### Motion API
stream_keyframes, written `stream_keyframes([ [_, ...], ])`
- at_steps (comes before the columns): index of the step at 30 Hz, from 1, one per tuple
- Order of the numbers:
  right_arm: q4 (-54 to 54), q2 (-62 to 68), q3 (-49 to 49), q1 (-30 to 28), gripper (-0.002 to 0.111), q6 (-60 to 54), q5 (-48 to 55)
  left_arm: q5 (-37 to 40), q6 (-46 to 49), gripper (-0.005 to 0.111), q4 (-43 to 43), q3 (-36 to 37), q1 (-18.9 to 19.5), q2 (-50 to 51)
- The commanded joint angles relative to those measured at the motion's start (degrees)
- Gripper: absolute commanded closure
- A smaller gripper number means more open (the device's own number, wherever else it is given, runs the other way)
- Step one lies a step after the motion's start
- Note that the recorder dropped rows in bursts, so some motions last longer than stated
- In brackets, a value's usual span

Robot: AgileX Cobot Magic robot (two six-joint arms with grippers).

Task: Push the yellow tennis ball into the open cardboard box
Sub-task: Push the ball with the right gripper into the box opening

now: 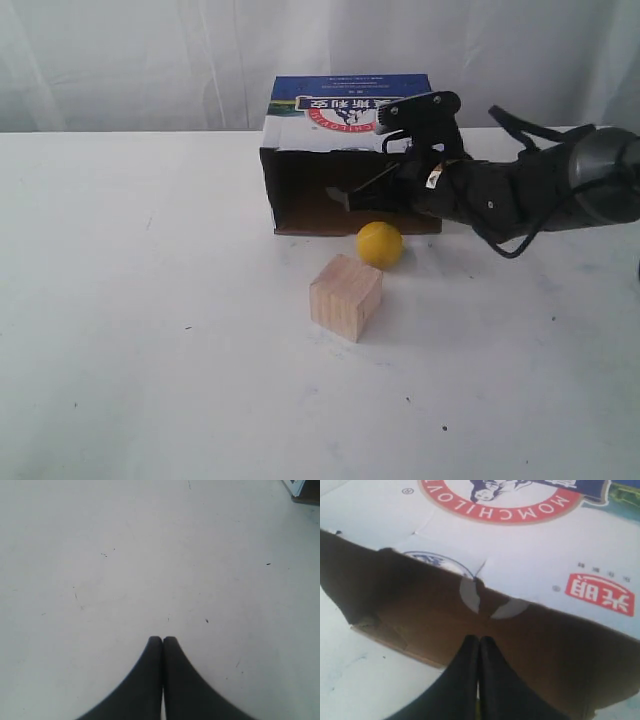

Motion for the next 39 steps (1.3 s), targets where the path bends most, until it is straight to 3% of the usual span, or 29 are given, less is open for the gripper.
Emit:
stream_keyframes([
  [1,-0.1,-3.5,-0.1,0.1,0.108,0.1,9.8,2.4,-0.5,0.107,-0.5,0.5,-0.4,0.1],
  [9,0.1,-3.5,-1.7,3.4,0.108,-2.4,22.3,2.4,-0.5,0.107,-0.5,0.5,-0.4,0.1],
  [34,0.1,9.9,-10.9,3.3,0.108,-1.0,11.5,2.4,-0.5,0.107,-0.5,0.5,-0.4,0.1],
  [39,0.1,10.1,-10.9,1.8,0.108,-1.1,13.7,2.4,-0.5,0.107,-0.5,0.5,-0.4,0.1],
])
